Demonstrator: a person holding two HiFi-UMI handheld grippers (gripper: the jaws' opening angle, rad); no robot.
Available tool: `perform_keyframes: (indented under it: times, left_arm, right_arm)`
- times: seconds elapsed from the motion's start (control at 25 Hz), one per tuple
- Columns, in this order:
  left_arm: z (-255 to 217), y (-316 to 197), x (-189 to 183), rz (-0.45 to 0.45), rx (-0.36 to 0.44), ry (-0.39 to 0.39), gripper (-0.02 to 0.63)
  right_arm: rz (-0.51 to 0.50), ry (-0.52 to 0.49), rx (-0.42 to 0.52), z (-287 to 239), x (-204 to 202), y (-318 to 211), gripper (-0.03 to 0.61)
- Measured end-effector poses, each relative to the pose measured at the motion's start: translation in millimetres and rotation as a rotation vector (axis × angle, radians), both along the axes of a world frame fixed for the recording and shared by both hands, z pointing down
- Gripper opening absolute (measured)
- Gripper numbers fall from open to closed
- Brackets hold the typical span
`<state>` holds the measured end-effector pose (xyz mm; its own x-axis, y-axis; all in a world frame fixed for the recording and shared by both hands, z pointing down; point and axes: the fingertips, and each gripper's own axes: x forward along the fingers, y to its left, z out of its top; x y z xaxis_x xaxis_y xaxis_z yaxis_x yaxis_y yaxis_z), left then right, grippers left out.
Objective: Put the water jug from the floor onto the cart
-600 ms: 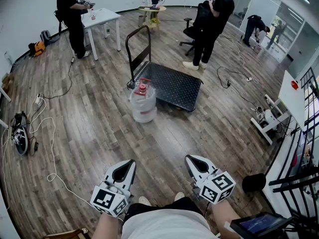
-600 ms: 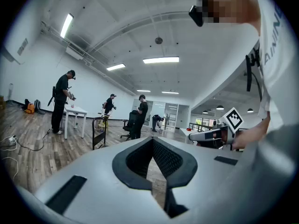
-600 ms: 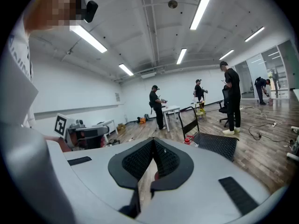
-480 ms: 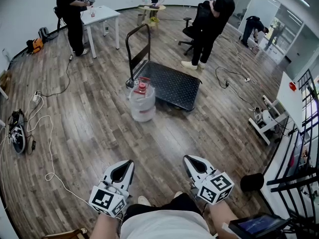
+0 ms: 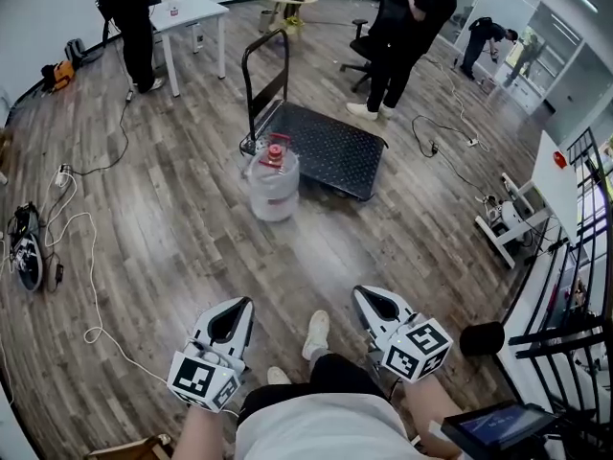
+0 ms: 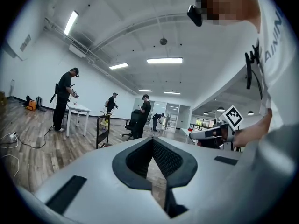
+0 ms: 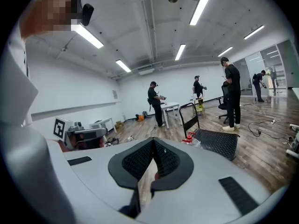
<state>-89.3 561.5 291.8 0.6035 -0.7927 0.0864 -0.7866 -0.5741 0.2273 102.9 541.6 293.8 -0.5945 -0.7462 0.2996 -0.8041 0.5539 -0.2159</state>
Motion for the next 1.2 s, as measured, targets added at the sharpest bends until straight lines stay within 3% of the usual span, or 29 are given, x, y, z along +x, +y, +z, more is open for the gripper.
perform_keyframes:
  times: [0.4,0.88,1.2]
  left_arm:
    - [0,-56,9,-0.001,-0.006,-0.037,-0.002]
    - [-14,-177,63,-0.013,0.001,-0.066,-0.002]
    - [-20,-230,85,-0.038,0.001,-0.108,-0.002]
  right_arm:
    - [-0.005,-0.010,-0.032,18,7,-63,-0.005]
    - [-0.004,-0.030,-0.039,21,61,-185,-0.005]
    - [-0.029,-0.088,-0.048,26,77,-251,-0.005]
